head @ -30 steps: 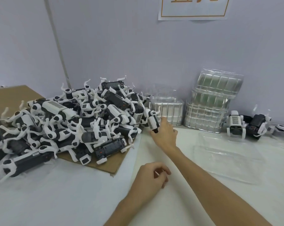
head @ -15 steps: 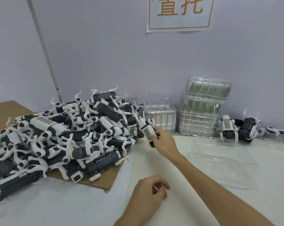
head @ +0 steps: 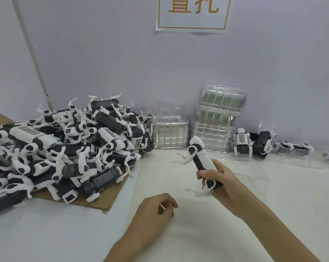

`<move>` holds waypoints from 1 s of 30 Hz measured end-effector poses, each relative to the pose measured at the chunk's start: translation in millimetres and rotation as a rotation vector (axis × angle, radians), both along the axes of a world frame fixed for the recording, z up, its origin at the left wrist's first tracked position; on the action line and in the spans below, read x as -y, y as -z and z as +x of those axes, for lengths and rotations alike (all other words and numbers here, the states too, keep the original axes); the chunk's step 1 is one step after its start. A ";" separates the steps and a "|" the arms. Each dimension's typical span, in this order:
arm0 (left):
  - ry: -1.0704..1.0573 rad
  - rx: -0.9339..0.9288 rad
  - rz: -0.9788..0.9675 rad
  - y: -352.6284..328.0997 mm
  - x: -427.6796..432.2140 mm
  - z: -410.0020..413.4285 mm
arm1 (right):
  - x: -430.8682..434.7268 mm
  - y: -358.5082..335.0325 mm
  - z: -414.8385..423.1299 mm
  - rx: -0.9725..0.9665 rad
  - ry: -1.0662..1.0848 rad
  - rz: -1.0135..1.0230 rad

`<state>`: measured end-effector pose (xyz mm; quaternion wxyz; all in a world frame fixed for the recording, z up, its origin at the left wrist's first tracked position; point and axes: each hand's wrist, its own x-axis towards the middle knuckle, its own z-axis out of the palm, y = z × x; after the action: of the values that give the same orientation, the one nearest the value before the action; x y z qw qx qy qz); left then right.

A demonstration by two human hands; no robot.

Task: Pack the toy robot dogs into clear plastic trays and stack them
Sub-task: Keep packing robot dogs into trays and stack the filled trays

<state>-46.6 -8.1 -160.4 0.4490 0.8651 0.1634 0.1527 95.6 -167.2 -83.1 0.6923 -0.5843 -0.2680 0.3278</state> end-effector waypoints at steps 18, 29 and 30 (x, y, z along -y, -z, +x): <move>0.229 -0.037 0.875 -34.1 53.5 129.1 | 76.7 -7.7 67.0 -0.357 0.392 0.514; 0.216 0.481 0.626 8.9 18.4 13.8 | 64.7 -10.9 53.2 0.355 0.467 0.178; 0.183 0.473 0.574 11.0 18.6 7.7 | 60.6 -11.4 47.4 0.485 0.509 0.145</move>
<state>-38.9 -26.7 -171.5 0.2255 0.9075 -0.0722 0.3470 143.0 -227.8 -71.7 0.7075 -0.6426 -0.2931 -0.0232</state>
